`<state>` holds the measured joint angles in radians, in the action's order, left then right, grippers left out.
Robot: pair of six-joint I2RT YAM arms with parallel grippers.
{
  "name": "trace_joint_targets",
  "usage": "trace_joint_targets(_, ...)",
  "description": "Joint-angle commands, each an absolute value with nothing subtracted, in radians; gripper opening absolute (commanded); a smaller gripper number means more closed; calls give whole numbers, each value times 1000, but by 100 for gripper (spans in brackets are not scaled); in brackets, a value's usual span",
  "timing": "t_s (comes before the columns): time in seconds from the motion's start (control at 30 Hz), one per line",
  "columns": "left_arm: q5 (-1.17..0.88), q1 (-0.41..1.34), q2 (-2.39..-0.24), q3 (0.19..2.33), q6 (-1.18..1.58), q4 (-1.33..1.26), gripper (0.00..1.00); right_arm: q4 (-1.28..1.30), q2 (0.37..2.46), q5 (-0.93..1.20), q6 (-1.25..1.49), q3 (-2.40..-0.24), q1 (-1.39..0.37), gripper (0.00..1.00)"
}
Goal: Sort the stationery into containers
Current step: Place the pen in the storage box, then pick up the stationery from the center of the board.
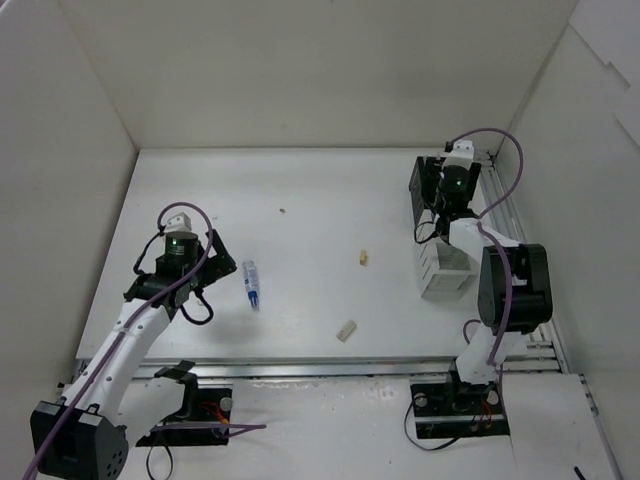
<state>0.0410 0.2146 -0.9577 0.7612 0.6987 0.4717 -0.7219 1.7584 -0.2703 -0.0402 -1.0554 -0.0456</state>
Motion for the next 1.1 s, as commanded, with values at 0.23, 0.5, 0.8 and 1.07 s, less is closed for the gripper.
trace_joint_targets(0.23,12,209,-957,790,677,425,99,-640,1401,-120,-28,-959,-141,98)
trace_joint_targets(0.5,-52,209,-994,769,672,414,99,-221,1275,-124,23,-965,-395,98)
trace_joint_targets(0.8,-97,209,-985,741,667,405,100,-97,1483,-316,311,-981,-635,98)
trace_joint_targets(1.07,-110,253,-939,739,641,452,100,-58,1703,-388,422,-1042,-634,94)
